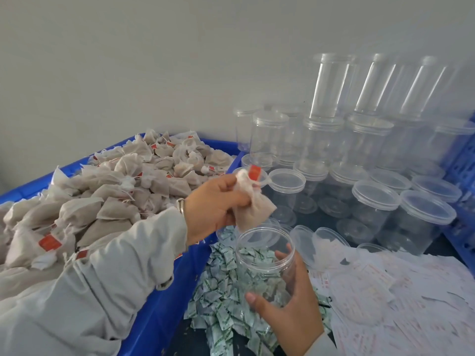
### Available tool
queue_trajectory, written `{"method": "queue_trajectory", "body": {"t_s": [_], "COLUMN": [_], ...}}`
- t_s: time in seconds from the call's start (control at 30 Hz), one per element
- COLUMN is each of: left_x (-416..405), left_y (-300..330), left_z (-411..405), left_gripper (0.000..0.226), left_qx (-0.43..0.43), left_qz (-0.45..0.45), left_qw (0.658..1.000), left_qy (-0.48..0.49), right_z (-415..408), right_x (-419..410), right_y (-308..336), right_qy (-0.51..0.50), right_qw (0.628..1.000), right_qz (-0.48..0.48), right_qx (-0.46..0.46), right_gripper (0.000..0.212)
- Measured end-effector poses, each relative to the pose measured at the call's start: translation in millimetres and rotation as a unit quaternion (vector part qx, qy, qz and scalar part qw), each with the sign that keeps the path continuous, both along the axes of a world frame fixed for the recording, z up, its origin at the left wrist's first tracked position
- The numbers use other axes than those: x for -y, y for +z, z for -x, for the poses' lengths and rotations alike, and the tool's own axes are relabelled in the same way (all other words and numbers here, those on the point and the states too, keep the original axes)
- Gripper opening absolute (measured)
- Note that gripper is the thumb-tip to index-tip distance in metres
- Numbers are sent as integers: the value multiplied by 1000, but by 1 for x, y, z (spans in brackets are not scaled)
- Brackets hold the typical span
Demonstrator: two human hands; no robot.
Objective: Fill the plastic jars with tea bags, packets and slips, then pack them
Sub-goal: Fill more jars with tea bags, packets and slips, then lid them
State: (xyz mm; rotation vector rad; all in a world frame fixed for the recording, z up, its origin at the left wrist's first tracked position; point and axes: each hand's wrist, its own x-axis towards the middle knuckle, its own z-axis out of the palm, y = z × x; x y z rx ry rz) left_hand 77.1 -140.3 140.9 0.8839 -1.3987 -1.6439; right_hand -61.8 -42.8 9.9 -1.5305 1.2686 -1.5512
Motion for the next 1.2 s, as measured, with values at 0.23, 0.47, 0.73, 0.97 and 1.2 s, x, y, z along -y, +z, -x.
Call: {"method": "queue_trajectory", "body": {"t_s": [0.23, 0.47, 0.73, 0.97, 1.2], "left_x": [-18, -11, 43, 70, 74], "left_y": [-12, -14, -7, -32, -43], "left_z": [5, 3, -42, -61, -52], "left_gripper": [19, 27, 14, 43, 53], "left_qx": [393, 407, 432, 661, 689], "left_qz": [369, 398, 315, 190, 174], "left_qw": [841, 822, 814, 719, 703], "left_qy": [-42, -36, 226, 94, -39], "right_z": [1, 4, 10, 6, 2], "right_x": [1, -1, -4, -7, -8], "right_y": [-3, -3, -5, -3, -4], "right_qy": [11, -24, -37, -68, -44], "right_qw": [1000, 999, 998, 996, 996], "right_qz": [1, -32, -53, -54, -68], "right_qx": [5, 2, -24, -27, -27], "right_gripper": [91, 99, 113, 103, 105]}}
